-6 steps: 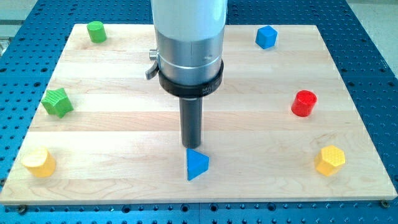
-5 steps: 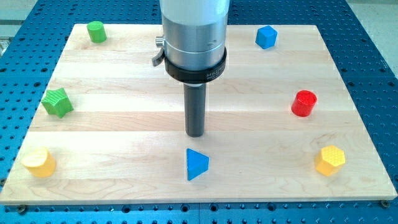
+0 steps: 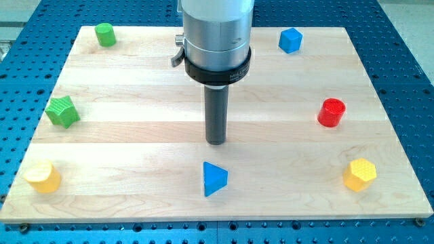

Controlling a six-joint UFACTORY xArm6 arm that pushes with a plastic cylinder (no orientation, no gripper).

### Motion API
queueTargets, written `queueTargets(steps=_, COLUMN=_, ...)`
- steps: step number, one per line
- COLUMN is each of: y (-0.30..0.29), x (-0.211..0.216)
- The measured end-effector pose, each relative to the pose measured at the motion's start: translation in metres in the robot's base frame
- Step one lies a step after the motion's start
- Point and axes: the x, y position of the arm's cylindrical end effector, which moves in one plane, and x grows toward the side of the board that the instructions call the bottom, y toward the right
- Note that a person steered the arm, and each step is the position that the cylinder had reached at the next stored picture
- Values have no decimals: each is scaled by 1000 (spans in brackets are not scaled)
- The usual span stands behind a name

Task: Place your hand diagonal to hexagon

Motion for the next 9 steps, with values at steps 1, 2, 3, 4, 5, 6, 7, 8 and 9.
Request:
queueTargets(steps=1, y=9, x=0)
queueTargets(steps=2, y=29, x=1)
queueTargets(steps=3, y=46, x=7)
queueTargets(steps=4, y=60, x=16)
queueTargets(steps=5, y=77, x=19)
queueTargets(steps=6, y=109, x=19)
queueTargets(steps=7, y=119, x=19)
queueTargets(steps=8, y=119, x=21)
queueTargets(steps=9, y=119, x=22)
